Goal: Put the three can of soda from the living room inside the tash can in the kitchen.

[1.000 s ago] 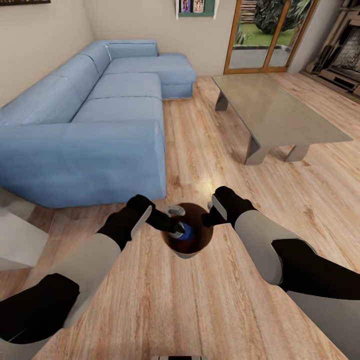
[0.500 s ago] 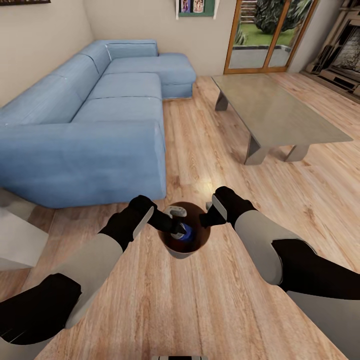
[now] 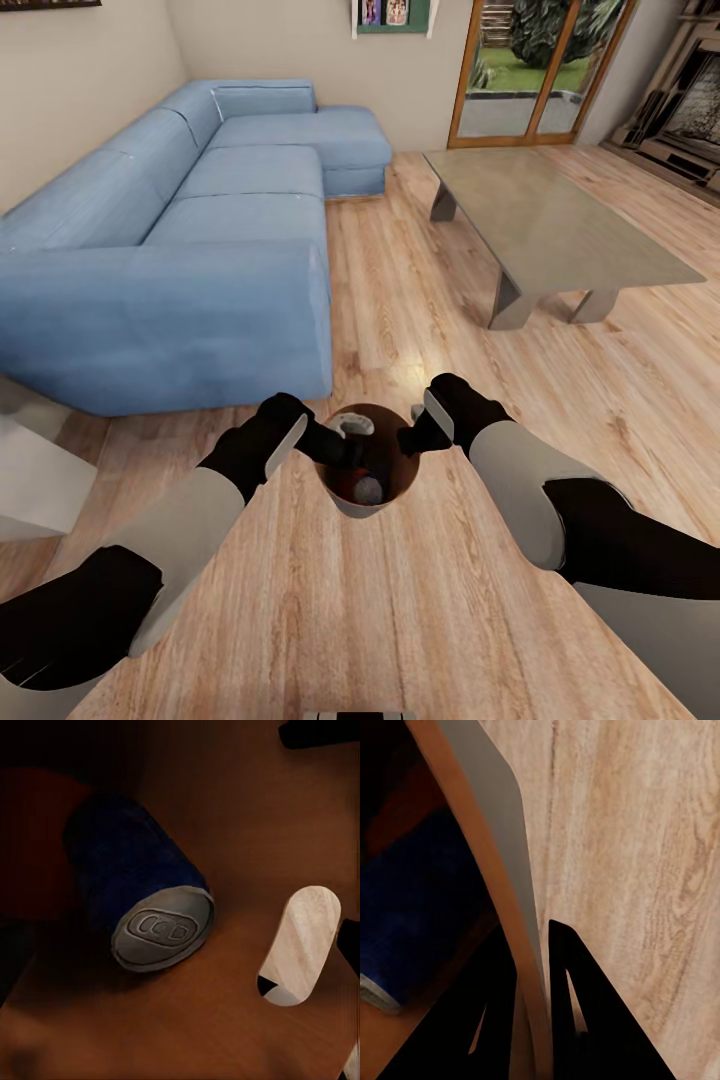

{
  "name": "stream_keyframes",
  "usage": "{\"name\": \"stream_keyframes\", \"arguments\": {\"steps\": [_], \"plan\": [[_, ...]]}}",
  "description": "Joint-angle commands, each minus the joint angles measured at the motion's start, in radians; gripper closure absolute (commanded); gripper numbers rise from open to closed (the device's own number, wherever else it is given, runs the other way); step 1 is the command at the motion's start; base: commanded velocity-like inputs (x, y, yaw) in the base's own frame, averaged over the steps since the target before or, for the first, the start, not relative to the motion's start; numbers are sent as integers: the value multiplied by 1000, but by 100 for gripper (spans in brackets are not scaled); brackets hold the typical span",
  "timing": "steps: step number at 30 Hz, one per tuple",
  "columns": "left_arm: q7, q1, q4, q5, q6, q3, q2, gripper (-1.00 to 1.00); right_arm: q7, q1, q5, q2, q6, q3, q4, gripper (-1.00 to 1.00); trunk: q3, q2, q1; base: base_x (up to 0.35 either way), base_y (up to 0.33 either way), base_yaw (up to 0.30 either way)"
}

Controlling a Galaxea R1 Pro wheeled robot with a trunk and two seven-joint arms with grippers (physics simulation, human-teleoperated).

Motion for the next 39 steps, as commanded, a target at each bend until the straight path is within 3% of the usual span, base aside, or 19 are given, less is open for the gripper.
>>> {"name": "stream_keyframes", "arguments": {"steps": [1,9,12,13,15,16,18,19,20,21,24,26,27,28,29,33,35,37,39], "plan": [[4,0,26,-58,0,-2,2,-100,2,-1,-16,0,0,-7,0,100,0,0,0,0,0,0],[-1,0,1,-55,0,-1,7,-100,2,-1,-16,0,0,-7,1,100,0,0,0,0,0,0],[-8,5,-92,-51,0,4,12,-100,1,-1,-16,0,0,-6,3,100,0,0,0,0,0,0],[-12,9,-165,-48,0,6,26,-100,1,-1,-16,0,0,-6,5,100,0,0,0,0,0,0],[-19,11,-213,-47,0,6,46,-100,0,-2,-16,0,0,-5,6,100,0,0,0,0,0,0],[-24,11,-236,-47,0,7,61,-100,-1,-2,-15,0,0,-5,7,100,0,0,0,0,0,0],[-55,13,-292,-44,0,8,126,-100,-2,-1,-13,0,0,-4,9,100,0,0,0,0,0,0],[-117,13,-329,-42,0,9,197,-100,-5,-1,-11,0,0,-4,10,100,0,0,0,0,0,0],[-142,13,-338,-42,0,10,219,-100,-6,-1,-11,0,0,-4,10,100,0,0,0,0,0,0],[-215,14,-354,-42,0,20,283,-100,-7,-1,-9,0,0,-4,10,100,0,0,0,0,0,0],[-269,15,-362,-42,0,47,347,-100,-8,-1,-8,0,0,-4,10,100,0,0,0,0,0,0],[-295,30,-368,-45,0,92,418,-100,-9,0,-6,0,0,-5,9,100,0,0,0,0,0,0],[-297,39,-369,-47,-6,100,430,-100,-9,0,-5,0,0,-5,8,100,0,0,0,0,0,0],[-297,51,-369,-49,-21,107,441,-100,-8,0,-5,-6,0,-6,9,100,0,0,0,0,0,0],[-271,108,-366,-54,-78,126,474,-100,-8,1,-5,-42,0,-5,9,100,0,0,0,0,0,0],[-161,190,-362,-54,-160,137,490,-100,-7,3,5,-96,0,-4,5,100,0,0,0,0,0,0],[-64,286,-361,-51,-267,149,491,-100,-6,14,34,-145,0,1,0,100,0,0,0,0,0,0],[-27,330,-360,-49,-315,164,490,-100,-3,26,47,-158,0,3,-7,100,0,0,0,0,0,0],[29,403,-356,-49,-403,211,488,-100,1,59,60,-173,0,7,-42,100,0,0,0,0,0,0]]}}
